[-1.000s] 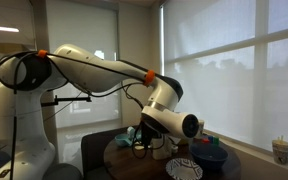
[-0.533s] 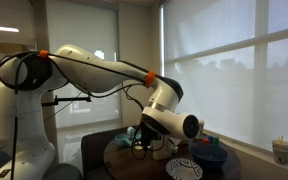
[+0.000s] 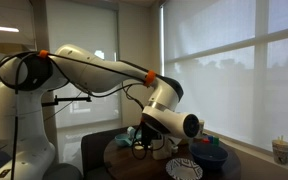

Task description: Place the blue lid on top of the jar

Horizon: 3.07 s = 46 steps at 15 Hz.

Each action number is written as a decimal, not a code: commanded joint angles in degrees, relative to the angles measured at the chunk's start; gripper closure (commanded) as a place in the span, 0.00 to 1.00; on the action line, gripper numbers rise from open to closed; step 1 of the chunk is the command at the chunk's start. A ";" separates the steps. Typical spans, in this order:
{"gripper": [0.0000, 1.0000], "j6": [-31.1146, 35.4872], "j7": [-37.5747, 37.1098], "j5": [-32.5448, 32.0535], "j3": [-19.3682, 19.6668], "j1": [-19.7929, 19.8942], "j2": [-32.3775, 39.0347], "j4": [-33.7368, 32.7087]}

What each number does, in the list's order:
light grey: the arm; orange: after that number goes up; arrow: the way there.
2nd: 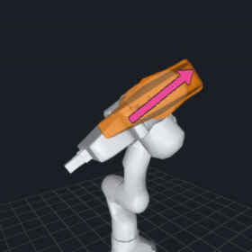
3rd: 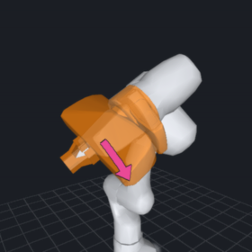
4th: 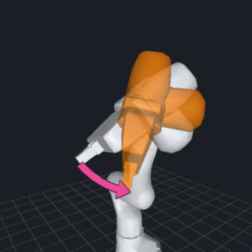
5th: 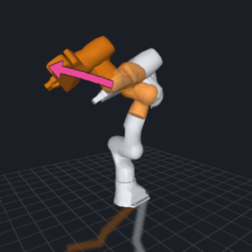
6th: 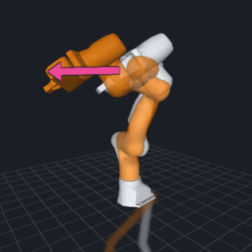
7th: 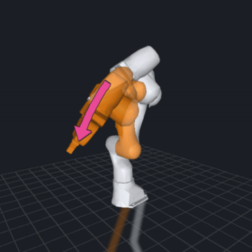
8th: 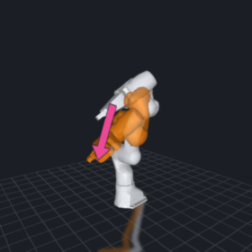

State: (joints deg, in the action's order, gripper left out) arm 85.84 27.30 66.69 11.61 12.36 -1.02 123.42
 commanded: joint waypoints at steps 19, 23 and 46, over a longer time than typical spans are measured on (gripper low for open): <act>0.00 1.16 -1.79 0.14 -1.28 -1.55 2.63 -4.11; 0.00 1.94 -2.37 -0.14 -1.46 -1.58 2.64 -4.40; 0.00 2.07 -7.02 -5.54 -1.71 -1.93 2.01 -5.36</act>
State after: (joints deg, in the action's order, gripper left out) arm 87.64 22.16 63.08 10.03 10.88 0.88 119.55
